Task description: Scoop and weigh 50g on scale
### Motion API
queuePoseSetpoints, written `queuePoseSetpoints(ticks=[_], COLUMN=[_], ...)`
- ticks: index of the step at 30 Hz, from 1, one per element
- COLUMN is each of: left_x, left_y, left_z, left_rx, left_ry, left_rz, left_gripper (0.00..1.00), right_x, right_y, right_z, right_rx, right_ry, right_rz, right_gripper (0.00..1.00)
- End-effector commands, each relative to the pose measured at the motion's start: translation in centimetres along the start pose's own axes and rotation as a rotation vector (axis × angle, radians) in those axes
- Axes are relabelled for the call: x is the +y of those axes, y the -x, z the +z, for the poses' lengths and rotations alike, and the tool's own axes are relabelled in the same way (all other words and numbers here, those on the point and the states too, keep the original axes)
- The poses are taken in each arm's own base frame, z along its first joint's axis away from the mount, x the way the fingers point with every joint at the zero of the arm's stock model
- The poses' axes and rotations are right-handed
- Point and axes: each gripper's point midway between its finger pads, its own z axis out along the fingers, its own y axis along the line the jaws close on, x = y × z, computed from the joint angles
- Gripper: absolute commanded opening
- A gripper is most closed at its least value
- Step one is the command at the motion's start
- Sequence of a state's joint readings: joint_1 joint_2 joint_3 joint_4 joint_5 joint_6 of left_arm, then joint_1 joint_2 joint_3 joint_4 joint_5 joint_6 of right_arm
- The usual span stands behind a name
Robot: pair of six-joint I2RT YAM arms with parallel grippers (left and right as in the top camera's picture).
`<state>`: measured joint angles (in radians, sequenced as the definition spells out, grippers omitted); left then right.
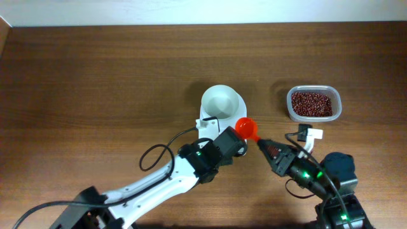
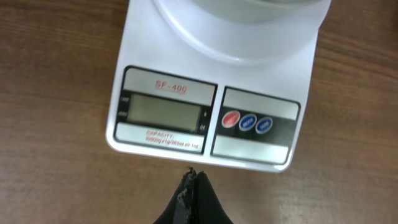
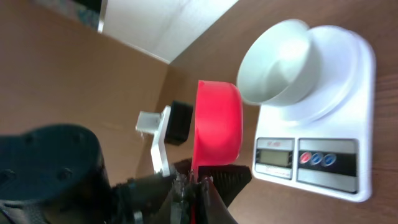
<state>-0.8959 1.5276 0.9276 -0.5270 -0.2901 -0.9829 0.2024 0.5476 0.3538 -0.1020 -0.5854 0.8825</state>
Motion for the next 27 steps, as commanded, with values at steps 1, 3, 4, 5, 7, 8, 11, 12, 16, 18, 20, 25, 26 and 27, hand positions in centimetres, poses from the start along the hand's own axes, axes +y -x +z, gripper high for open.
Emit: queuePoseSetpoints(ticks=[1,3,4,5,7,8,11,12,16,18,20,25,26,27], left_x=[-0.3,-0.5,-0.5,-0.6,-1.0,-1.3,-1.8,-2.0,-2.4,-2.7,-2.7,-3.3,-3.3,-3.3], left_y=[1.1,1.1,1.0,0.9,0.8,0.8,1.0,1.0,0.9,0.8,0.8,0.3,0.2,0.2], left_z=[0.9,1.8,2.3,2.7,3.6,3.9,4.3,4.5,5.6,5.9,6.0,6.8,6.9,6.9], left_rx=[-0.062,-0.071,-0.069,-0.068,-0.070,-0.075,-0.086,-0.089,-0.095,-0.093,-0.093,-0.070,-0.066,-0.065], left_ry=[0.022,0.030,0.032,0.034,0.025,0.018,0.002,-0.004,-0.013,-0.024,-0.024,-0.052,-0.051,-0.051], left_rz=[0.013,0.013,0.014,0.015,0.012,0.009,0.002,0.000,-0.003,-0.007,-0.010,-0.012,-0.011,-0.010], left_gripper=[0.00,0.00,0.00,0.00,0.00,0.00,0.00,0.00,0.00,0.00,0.00,0.00,0.00,0.00], right_x=[-0.7,-1.6,-1.8,-1.9,-1.9,-2.0,-2.0,-2.1,-2.3,-2.3,-2.3,-2.3,-2.3,-2.3], right_y=[2.0,3.3,3.6,3.7,3.7,3.8,3.8,3.8,4.0,4.0,4.0,4.0,4.0,4.0], right_z=[-0.8,-1.4,-1.5,-1.6,-1.6,-1.6,-1.6,-1.6,-1.6,-1.6,-1.6,-1.6,-1.6,-1.6], right_rx=[-0.077,-0.127,-0.138,-0.145,-0.145,-0.146,-0.151,-0.152,-0.160,-0.160,-0.160,-0.160,-0.160,-0.160], right_ry=[-0.027,-0.056,-0.063,-0.067,-0.067,-0.069,-0.073,-0.074,-0.085,-0.086,-0.086,-0.086,-0.086,-0.086], right_rz=[-0.001,0.014,0.017,0.019,0.020,0.020,0.020,0.020,0.022,0.023,0.023,0.023,0.023,0.023], right_gripper=[0.04,0.04,0.04,0.04,0.04,0.04,0.04,0.04,0.04,0.04,0.04,0.04,0.04,0.04])
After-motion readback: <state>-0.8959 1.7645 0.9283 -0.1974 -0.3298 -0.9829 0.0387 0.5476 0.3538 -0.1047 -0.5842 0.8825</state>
